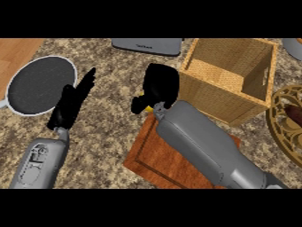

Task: Pick the lemon from the cutting board and place it in the basket

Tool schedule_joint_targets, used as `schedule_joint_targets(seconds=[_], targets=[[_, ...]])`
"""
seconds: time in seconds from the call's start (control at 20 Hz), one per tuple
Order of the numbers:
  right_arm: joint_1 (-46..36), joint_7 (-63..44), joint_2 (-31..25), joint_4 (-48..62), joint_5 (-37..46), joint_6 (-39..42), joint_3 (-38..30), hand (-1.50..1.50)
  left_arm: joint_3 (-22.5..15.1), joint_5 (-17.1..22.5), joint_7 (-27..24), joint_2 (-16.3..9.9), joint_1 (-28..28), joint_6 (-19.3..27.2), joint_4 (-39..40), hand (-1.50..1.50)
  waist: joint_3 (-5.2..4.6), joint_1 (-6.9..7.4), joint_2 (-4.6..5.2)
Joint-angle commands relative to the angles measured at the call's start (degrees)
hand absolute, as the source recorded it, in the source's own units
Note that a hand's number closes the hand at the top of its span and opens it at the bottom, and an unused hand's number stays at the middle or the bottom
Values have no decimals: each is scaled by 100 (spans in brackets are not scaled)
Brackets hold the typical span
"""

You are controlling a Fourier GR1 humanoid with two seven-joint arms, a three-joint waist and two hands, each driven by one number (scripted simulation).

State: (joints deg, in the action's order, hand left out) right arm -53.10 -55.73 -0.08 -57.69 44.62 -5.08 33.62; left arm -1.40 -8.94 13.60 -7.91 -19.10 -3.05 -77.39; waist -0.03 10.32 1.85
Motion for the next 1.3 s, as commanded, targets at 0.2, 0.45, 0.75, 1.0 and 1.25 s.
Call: schedule_joint_targets(seconds=[0.2, 0.45, 0.75, 1.0, 1.25], targets=[[-1433, -830, 7, -244, -539, -1783, -174, 150, 82, 10, 45, -34, -199, 7, 123, 0, -9, -65, -73], [-2768, -1364, 6, 212, -664, -1812, -353, 150, 187, 60, -60, -188, -15, -86, 183, 0, -28, -176, -121], [-3798, -1549, 5, 997, -883, -2044, -597, 150, 186, -14, -107, -71, 136, 115, 170, 0, -30, -316, -116], [-4663, -1391, 6, 1880, -964, -1992, -1096, 150, 366, 43, -28, -168, -137, 134, 270, 0, -28, -529, -102], [-5100, -1478, 6, 3113, -669, -1206, -1029, 150, 372, 36, -246, -324, 387, 38, 47, 0, -35, -542, -129]])
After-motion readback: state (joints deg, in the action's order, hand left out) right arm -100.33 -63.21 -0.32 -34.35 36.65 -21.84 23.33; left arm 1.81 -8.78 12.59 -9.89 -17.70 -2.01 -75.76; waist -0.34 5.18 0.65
